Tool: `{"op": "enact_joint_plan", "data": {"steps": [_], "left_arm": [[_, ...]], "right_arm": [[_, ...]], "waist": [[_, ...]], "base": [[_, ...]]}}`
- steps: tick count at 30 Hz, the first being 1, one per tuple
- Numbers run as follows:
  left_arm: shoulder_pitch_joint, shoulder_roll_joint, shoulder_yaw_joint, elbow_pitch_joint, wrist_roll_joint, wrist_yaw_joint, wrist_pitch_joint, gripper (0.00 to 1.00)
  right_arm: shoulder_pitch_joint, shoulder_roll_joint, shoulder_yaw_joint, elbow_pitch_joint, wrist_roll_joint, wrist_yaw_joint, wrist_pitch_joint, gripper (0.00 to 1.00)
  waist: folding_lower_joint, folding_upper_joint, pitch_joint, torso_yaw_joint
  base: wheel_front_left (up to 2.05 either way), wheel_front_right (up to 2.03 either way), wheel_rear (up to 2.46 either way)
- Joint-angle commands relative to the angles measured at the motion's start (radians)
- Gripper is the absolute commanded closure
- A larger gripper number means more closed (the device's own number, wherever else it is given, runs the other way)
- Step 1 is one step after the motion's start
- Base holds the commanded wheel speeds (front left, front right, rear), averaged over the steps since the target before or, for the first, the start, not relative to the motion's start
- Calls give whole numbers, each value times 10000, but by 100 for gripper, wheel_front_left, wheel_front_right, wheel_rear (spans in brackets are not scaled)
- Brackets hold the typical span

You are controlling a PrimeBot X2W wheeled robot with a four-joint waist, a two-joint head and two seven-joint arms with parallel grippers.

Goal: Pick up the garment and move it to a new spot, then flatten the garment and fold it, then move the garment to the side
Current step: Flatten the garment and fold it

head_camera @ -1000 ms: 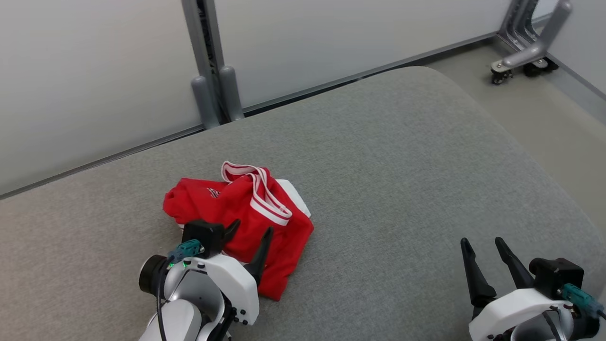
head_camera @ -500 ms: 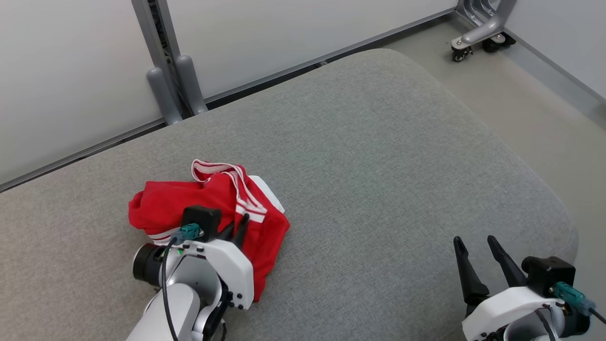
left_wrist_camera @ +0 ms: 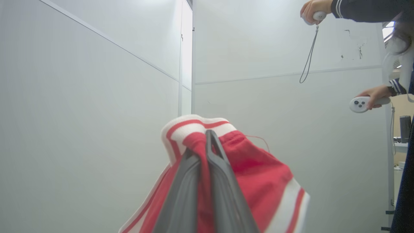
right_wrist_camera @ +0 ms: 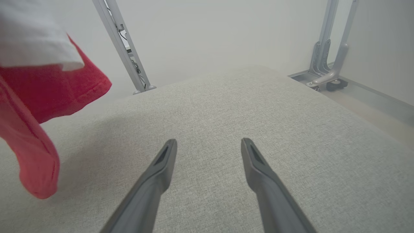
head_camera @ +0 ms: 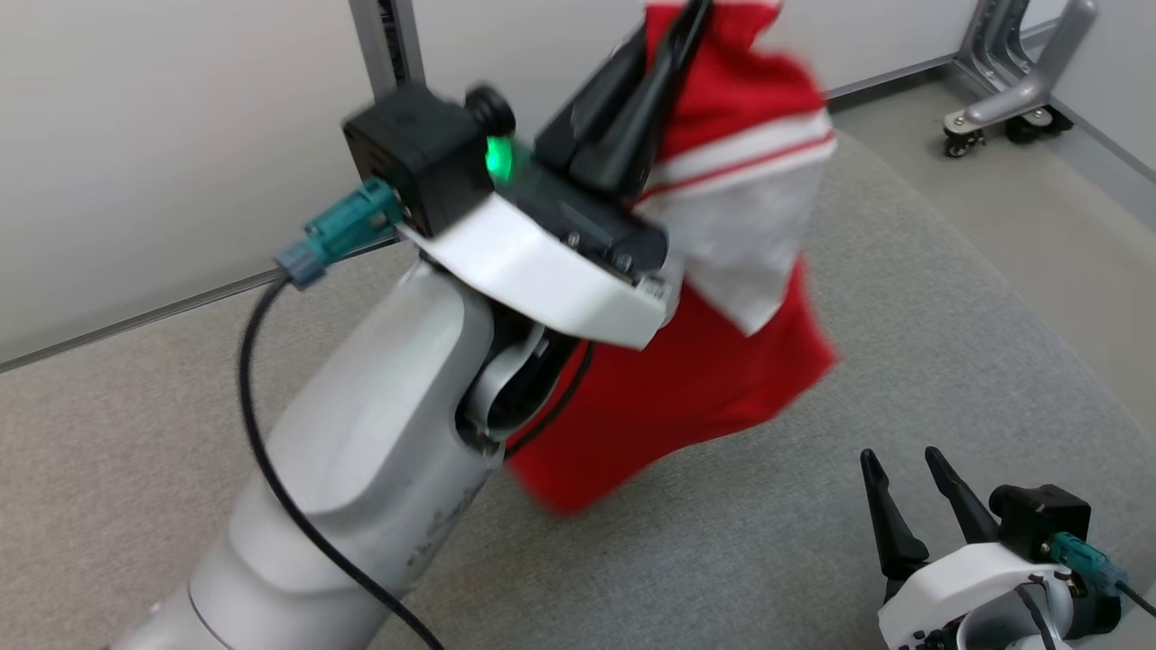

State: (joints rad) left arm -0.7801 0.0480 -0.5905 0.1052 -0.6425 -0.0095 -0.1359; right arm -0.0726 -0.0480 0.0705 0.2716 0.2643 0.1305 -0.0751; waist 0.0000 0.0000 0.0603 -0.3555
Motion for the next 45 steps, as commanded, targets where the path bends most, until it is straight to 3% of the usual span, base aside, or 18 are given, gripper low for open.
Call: {"op": "enact_joint_plan", "data": {"steps": [1,6,12,18,25,26,27,31,32,36,41,42,45], "left_arm": [[-297,61,-18,-121,-112,182,-242,100],[-589,56,176,-260,-1066,1023,-858,100],[1754,843,626,1214,-1516,1944,-735,100],[4171,1486,1493,2597,-2339,2250,-975,100],[6061,1426,2602,3050,-3130,2333,-1210,100],[6361,1368,2518,3136,-3354,2291,-819,62],[6594,1449,2368,3158,-3380,2276,-483,2],[7095,1967,2242,2695,-3558,2625,557,0],[7344,2356,2231,2181,-3452,2911,889,0],[7615,3194,2370,765,-2931,3636,970,0],[6937,3943,2131,-424,-2175,3983,1326,0],[6323,4127,1572,-664,-1762,4020,2005,0],[5058,4386,562,-283,-1412,3506,3575,0]], "right_arm": [[-29,-50,-27,2,-30,5,-23,0],[117,-53,-95,-41,-17,5,14,0],[148,-51,-110,-193,14,5,82,0],[65,-57,-98,-283,-7,5,96,0],[138,-56,-117,-341,-10,5,169,0],[168,-53,-113,-357,-2,5,188,0],[191,-56,-124,-373,6,5,205,0],[240,-54,-163,-441,-1,5,218,0],[239,-54,-125,-452,-4,5,227,0],[240,-53,-90,-451,106,5,148,0],[188,-54,8,-374,185,5,116,0],[75,-51,64,-345,215,5,68,0],[-80,-51,264,-279,273,5,25,0]], "waist": [[0,0,-48,169],[0,0,-90,668],[0,0,78,1346],[0,0,237,1814],[0,0,198,2162],[0,0,187,2205],[0,0,183,2236],[0,0,178,2350],[0,0,184,2338],[0,0,252,2247],[0,0,391,2058],[0,0,482,1898],[0,0,663,1527]], "base": [[0,0,0],[0,0,0],[0,0,0],[0,0,0],[0,0,0],[0,0,0],[0,0,0],[0,0,0],[0,0,0],[0,0,0],[0,0,0],[0,0,0],[0,0,0]]}}
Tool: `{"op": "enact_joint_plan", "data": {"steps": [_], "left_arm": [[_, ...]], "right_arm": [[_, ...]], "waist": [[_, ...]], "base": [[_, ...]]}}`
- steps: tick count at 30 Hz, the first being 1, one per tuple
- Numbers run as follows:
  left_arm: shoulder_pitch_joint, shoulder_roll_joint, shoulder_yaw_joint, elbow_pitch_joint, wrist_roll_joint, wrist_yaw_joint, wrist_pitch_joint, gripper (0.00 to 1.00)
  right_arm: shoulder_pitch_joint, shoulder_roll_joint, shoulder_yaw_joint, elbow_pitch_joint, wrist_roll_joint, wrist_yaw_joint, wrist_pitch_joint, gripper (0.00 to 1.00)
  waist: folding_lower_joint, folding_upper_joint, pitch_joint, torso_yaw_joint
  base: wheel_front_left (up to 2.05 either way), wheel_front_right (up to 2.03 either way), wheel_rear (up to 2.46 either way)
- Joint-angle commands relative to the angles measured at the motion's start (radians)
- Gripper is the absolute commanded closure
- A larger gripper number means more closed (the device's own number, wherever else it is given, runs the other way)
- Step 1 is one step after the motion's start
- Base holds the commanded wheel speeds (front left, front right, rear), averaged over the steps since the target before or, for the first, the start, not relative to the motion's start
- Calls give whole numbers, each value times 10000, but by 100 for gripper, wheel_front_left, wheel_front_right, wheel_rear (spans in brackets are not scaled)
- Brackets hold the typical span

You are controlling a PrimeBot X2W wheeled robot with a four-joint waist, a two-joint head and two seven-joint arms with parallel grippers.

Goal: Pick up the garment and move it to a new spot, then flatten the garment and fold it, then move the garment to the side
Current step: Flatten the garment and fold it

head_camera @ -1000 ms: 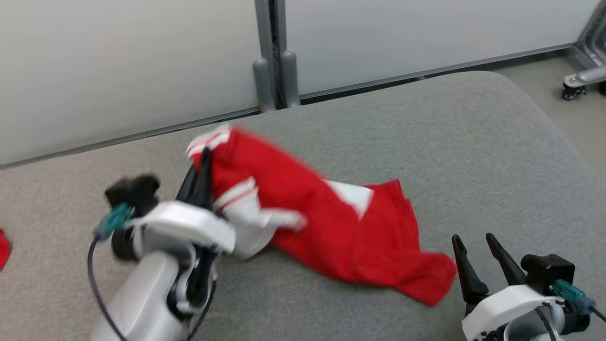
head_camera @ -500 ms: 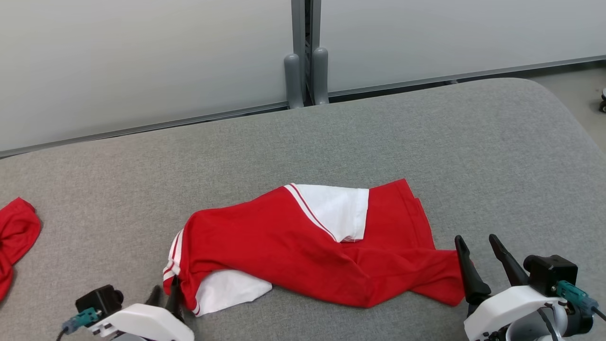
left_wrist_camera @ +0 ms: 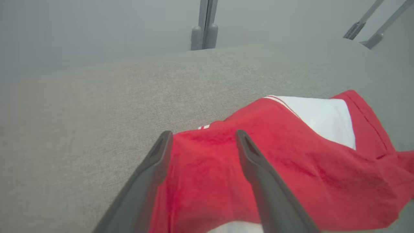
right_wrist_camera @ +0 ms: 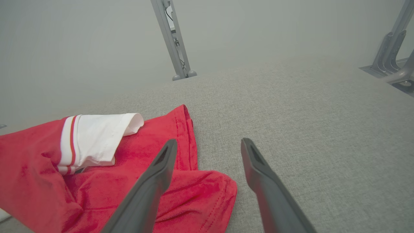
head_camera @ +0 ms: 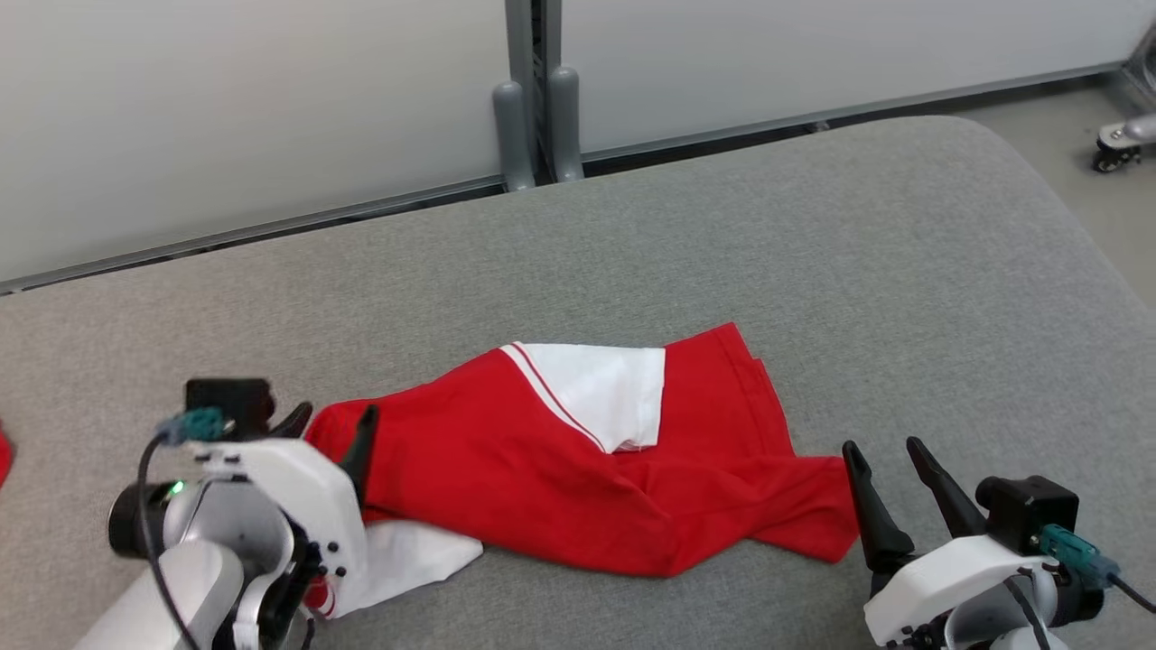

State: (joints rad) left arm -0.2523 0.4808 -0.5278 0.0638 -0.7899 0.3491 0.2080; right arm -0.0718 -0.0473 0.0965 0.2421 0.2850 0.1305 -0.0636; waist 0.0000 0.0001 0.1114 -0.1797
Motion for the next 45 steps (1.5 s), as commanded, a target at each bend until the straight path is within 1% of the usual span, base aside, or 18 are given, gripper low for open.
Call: {"op": "enact_joint_plan", "data": {"steps": [1,5,8,12,16,17,18,19,20,25,27,31,33,35,36,41,44,45], "left_arm": [[-724,64,-393,394,194,-337,611,0],[-2387,-188,-1485,1711,644,-1073,2153,0],[-3329,-345,-1958,2595,806,-1447,3149,0],[-4029,-334,-2294,3488,749,-1633,4437,0],[-4271,-321,-2265,3872,379,-1568,5422,0],[-4254,-328,-2241,3911,308,-1561,5516,18],[-4251,-326,-2243,3920,281,-1566,5574,50],[-4243,-342,-2233,3904,245,-1599,5536,90],[-4196,-386,-2205,3901,191,-1629,5473,100],[-4149,-699,-2136,3750,410,-1614,4423,100],[-4144,-877,-2087,3678,360,-1731,4055,100],[-4205,-994,-1855,3484,391,-1739,3230,100],[-4122,-1080,-1621,3130,348,-1559,2724,100],[-3734,-947,-1293,2568,223,-1359,2249,100],[-3734,-947,-1293,2568,223,-1359,2249,100],[-1682,-110,-778,274,-105,-610,1756,100],[-89,393,-553,-1126,-280,98,1575,100],[413,443,-462,-1517,-369,353,1443,100]], "right_arm": [[-148,-59,49,50,58,5,-112,0],[-368,-59,300,154,146,5,-195,0],[-473,-61,464,220,224,5,-251,0],[-491,-58,571,387,380,5,-415,0],[-425,-53,547,524,423,5,-554,0],[-413,-53,555,540,425,5,-576,0],[-424,-56,554,582,429,5,-603,0],[-454,-58,542,623,437,5,-635,0],[-490,-56,517,648,440,5,-640,0],[-600,-56,424,695,351,5,-682,0],[-589,-59,381,687,307,5,-640,0],[-557,-62,333,630,271,5,-530,0],[-501,-64,265,581,238,5,-514,0],[-433,-64,204,552,215,5,-486,0],[-433,-64,204,552,215,5,-486,0],[-125,-53,-121,351,118,5,-362,0],[-37,-62,-227,324,43,5,-340,0],[-60,-61,-262,328,38,5,-350,0]], "waist": [[0,-1,215,-361],[0,-1,473,-1019],[0,-1,654,-1497],[0,-1,829,-1992],[0,-1,898,-2183],[0,-1,910,-2205],[0,-1,919,-2216],[0,-1,922,-2212],[0,-1,915,-2190],[0,-1,859,-1793],[0,-1,821,-1546],[0,-1,676,-1060],[0,-1,586,-791],[0,-1,493,-540],[0,-1,493,-540],[0,-1,307,175],[0,-1,284,578],[0,-1,297,692]], "base": [[0,0,0],[0,0,0],[0,0,0],[0,0,0],[0,0,0],[0,0,0],[0,0,0],[0,0,0],[0,0,0],[0,0,0],[0,0,0],[0,0,0],[0,0,0],[0,0,0],[0,0,0],[0,0,0],[0,0,0],[0,0,0]]}}
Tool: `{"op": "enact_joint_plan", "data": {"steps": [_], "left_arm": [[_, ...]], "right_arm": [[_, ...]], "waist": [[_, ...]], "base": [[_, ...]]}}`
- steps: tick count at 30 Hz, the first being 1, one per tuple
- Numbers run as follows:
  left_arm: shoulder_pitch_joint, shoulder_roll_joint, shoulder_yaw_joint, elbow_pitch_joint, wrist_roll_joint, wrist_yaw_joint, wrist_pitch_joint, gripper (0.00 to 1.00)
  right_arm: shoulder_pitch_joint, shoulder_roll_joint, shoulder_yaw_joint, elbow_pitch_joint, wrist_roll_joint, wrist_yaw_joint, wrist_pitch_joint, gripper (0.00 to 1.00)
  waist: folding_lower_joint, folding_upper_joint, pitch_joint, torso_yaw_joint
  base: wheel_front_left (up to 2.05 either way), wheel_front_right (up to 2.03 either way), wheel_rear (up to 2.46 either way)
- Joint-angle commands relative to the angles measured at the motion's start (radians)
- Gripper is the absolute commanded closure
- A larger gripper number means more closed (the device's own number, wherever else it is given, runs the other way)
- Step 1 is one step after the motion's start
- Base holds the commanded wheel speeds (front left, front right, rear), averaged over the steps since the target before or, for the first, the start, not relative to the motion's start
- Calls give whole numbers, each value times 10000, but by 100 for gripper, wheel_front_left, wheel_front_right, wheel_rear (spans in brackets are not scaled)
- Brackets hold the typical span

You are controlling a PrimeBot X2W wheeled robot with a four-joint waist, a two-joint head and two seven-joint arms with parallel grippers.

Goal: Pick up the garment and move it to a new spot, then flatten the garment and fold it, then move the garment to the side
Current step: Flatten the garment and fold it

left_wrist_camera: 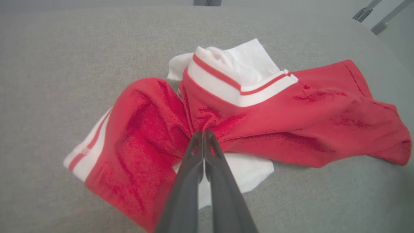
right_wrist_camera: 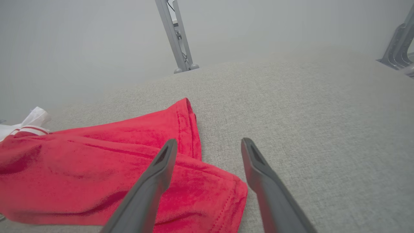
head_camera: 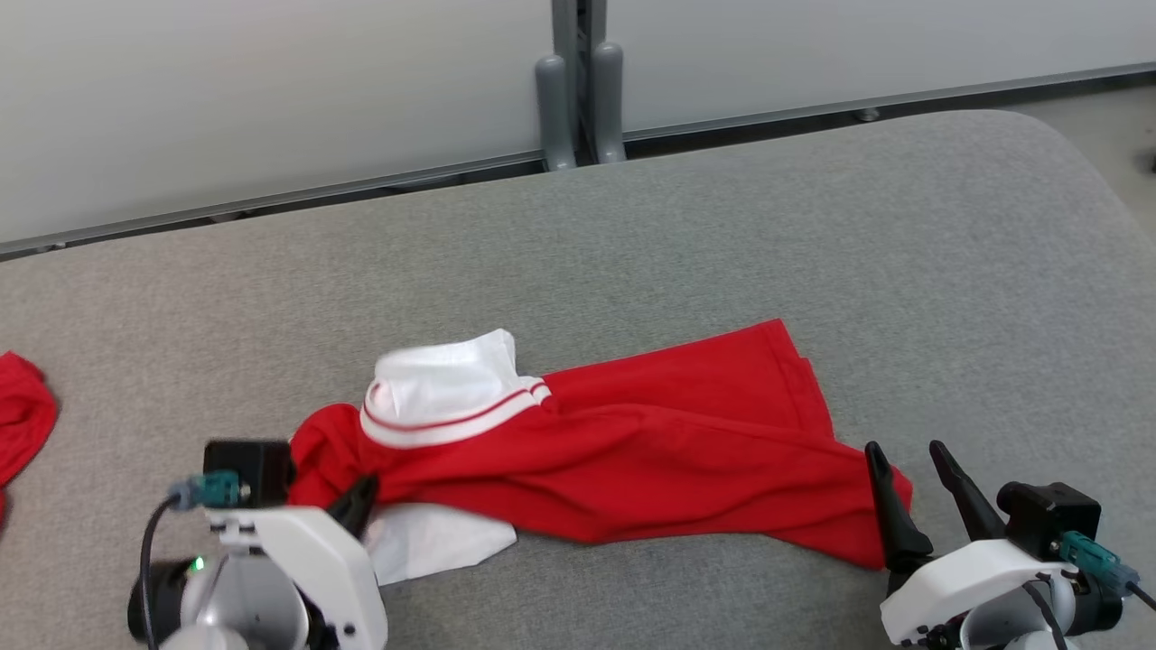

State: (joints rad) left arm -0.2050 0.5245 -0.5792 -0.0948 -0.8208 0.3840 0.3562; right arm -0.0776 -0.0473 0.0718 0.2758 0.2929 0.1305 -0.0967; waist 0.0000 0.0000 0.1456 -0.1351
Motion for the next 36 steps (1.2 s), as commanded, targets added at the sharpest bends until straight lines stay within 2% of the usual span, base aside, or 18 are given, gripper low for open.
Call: {"op": "enact_joint_plan", "data": {"steps": [1,6,15,16,17,18,22,27,31,36], "left_arm": [[429,37,78,-281,-154,188,-101,100],[1780,-118,156,-989,-488,587,-504,100],[1947,-536,-36,-433,-489,421,-880,100],[1927,-574,-30,-367,-479,387,-949,95],[1920,-614,-27,-323,-502,364,-1031,5],[1920,-627,2,-286,-540,328,-1048,0],[1968,-594,177,-412,-624,305,-1217,0],[1796,-532,707,-1434,-757,279,-1612,0],[1375,-128,712,-2137,-415,467,-1242,0],[601,87,300,-1884,-311,295,-329,0]], "right_arm": [[-46,-58,-28,-17,-36,5,-31,0],[-91,-64,6,-205,-161,5,330,0],[84,-63,-534,-619,-454,5,1458,0],[102,-61,-550,-652,-455,5,1499,0],[137,-63,-563,-696,-457,5,1550,0],[188,-61,-568,-748,-449,5,1576,0],[309,-63,-541,-876,-329,5,1661,0],[430,-61,-493,-853,-256,5,1669,0],[425,-63,-523,-857,-272,5,1639,0],[421,-60,-555,-876,-305,5,1618,0]], "waist": [[0,0,-36,349],[0,0,-51,840],[0,0,-191,1158],[0,0,-210,1160],[0,0,-233,1160],[0,0,-259,1157],[0,0,-354,1125],[0,0,-492,1053],[0,0,-561,903],[0,0,-549,748]], "base": [[0,0,0],[0,0,0],[0,0,0],[0,0,0],[0,0,0],[0,0,0],[0,0,0],[0,0,0],[0,0,0],[0,0,0]]}}
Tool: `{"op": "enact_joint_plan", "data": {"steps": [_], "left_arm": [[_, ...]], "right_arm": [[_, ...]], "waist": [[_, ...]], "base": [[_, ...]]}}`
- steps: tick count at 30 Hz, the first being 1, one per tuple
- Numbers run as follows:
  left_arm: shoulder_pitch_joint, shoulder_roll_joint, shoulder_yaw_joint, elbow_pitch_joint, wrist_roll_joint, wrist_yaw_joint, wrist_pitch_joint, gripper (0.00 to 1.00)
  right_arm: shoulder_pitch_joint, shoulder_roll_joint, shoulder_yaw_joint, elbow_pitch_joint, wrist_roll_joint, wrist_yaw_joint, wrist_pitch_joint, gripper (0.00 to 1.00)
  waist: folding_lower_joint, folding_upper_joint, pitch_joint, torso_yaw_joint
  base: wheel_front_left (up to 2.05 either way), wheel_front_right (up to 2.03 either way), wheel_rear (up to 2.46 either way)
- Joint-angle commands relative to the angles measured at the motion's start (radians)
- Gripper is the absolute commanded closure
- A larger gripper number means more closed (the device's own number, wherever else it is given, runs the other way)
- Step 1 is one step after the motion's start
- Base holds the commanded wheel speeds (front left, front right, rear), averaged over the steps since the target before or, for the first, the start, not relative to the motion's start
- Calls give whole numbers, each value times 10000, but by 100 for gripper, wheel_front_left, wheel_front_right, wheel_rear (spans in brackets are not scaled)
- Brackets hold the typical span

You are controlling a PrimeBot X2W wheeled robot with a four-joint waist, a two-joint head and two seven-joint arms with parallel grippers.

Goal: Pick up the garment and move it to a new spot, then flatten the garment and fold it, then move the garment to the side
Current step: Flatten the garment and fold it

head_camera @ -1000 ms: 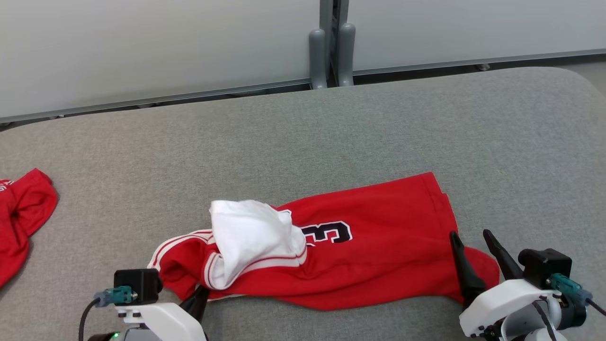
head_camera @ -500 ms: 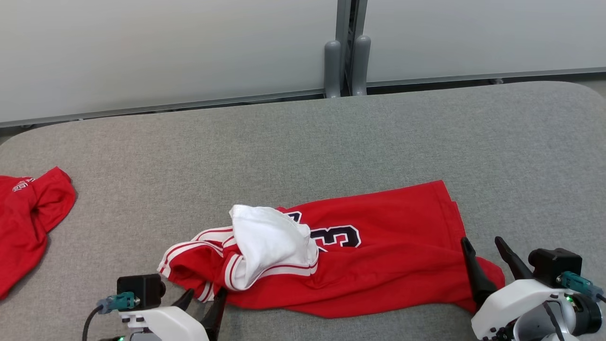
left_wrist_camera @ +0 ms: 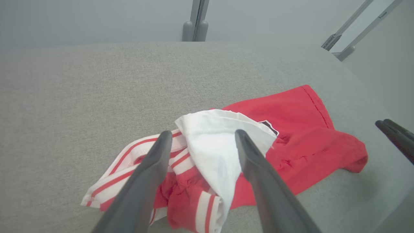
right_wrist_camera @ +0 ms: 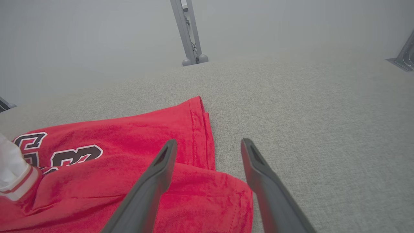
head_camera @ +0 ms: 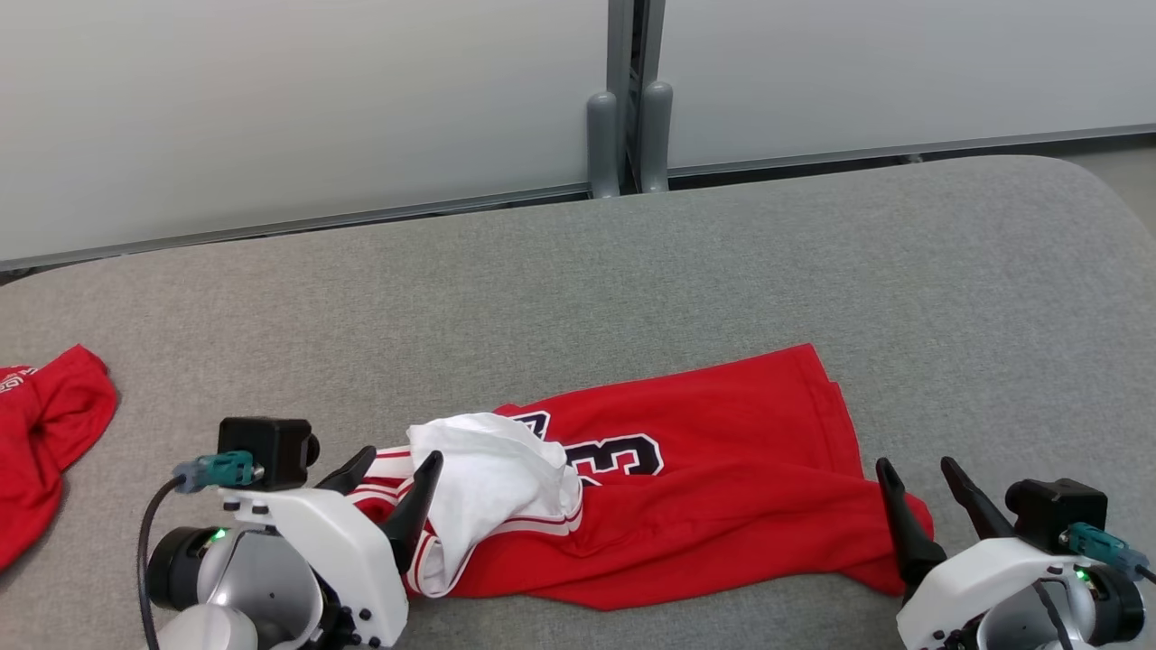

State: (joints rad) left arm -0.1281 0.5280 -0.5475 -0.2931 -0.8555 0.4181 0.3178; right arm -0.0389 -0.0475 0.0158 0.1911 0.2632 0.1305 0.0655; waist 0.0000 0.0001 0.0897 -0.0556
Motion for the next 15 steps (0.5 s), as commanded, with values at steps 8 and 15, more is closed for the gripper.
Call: {"op": "enact_joint_plan", "data": {"steps": [8,15], "left_arm": [[-1410,-86,-437,2648,-173,-461,1226,0],[-1474,-335,-271,2897,-805,-985,1267,89]], "right_arm": [[-104,-61,179,55,107,5,-55,0],[-50,-56,57,36,59,5,-117,0]], "waist": [[0,-1,115,-683],[0,-1,262,-835]], "base": [[0,0,0],[0,0,0]]}}
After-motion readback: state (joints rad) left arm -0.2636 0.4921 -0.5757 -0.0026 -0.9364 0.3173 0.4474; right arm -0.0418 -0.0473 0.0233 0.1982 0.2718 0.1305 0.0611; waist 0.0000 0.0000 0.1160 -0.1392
